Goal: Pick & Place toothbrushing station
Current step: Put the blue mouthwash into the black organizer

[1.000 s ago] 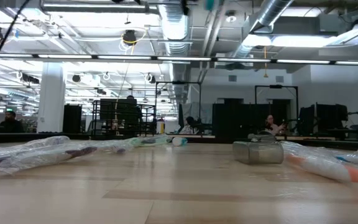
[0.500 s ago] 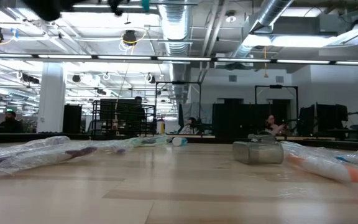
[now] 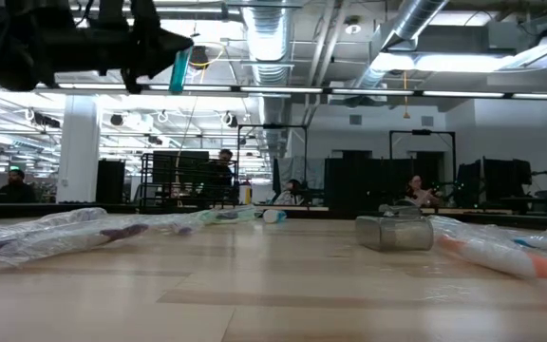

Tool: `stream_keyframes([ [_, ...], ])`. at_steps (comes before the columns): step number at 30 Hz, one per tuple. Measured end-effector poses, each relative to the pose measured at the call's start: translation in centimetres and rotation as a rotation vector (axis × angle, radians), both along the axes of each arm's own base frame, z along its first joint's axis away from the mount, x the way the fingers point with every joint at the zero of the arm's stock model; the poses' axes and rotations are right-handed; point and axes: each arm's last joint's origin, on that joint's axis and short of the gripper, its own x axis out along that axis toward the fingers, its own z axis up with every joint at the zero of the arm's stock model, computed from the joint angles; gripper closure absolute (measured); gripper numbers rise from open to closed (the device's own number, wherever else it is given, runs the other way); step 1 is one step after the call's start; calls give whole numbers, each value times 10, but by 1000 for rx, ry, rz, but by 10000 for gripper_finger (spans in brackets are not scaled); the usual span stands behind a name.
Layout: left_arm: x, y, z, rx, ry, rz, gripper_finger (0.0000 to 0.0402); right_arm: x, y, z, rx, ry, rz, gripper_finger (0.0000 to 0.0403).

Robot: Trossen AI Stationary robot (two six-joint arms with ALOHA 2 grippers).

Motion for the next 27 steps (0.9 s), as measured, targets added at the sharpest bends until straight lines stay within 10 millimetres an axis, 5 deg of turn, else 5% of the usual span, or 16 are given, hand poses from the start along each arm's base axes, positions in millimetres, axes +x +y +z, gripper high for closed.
stream_keyframes([
  [16, -14, 26, -25, 56, 98, -25, 317, 25, -6, -12, -35, 67, -46, 155],
  [27, 6, 52, -59, -17, 206, -70, 317, 24, -11, -14, -48, 102, -59, 155],
])
